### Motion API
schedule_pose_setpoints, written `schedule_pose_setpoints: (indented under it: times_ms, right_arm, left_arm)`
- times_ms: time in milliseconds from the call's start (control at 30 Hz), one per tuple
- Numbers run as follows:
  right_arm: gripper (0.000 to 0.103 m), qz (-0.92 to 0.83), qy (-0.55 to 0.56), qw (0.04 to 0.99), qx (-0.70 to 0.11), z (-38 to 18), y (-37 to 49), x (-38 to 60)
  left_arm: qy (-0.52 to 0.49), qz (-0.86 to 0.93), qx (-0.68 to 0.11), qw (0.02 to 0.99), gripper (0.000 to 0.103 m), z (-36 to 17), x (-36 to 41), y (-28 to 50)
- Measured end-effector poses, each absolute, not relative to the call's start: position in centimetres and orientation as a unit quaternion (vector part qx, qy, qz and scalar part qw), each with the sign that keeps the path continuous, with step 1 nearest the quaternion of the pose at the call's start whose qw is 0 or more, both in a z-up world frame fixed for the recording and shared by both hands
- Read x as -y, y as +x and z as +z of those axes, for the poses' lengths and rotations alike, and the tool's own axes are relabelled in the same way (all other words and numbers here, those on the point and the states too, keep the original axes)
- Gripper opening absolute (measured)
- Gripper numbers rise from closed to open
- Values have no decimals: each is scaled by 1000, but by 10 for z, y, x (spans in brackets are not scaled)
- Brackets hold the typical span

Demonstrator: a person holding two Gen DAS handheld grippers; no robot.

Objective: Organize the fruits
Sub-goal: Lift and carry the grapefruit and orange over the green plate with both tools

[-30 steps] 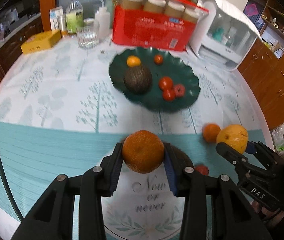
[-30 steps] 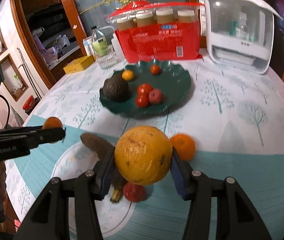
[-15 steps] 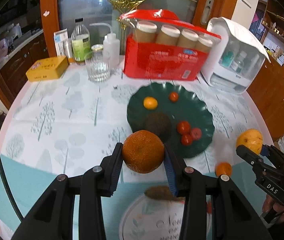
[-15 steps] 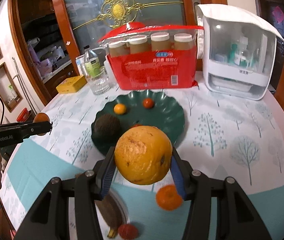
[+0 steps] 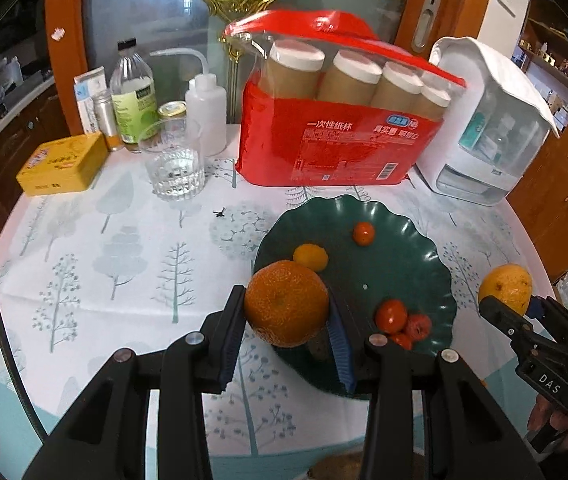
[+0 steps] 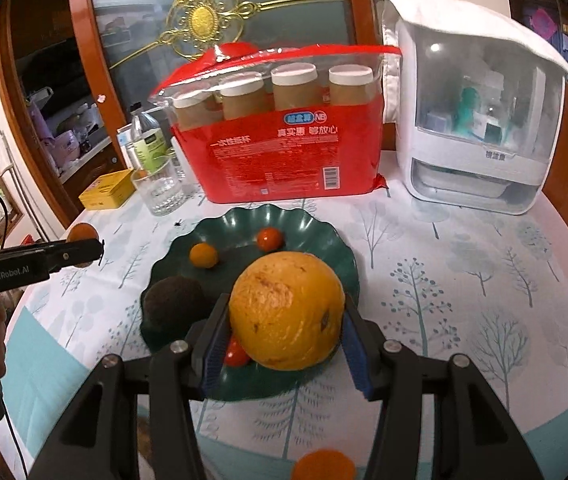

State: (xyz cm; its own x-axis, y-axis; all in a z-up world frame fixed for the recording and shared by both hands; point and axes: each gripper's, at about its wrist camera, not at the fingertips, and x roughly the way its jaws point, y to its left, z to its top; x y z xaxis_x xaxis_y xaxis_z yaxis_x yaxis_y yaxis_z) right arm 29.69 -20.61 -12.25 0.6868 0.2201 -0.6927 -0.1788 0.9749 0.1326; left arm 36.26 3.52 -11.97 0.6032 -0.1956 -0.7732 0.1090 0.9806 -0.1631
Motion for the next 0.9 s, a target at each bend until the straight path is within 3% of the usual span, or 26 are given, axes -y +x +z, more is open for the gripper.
schedule_pose_setpoints:
  times_ms: [467, 900]
  right_arm:
    - [52, 108, 39, 899, -424, -168, 341, 201]
    - [53, 105, 45, 885, -451, -194, 356, 201]
  left_arm:
    - [-114, -101, -481, 863, 38, -182, -47, 403]
    - [-133, -110, -497, 850, 39, -206, -44, 414]
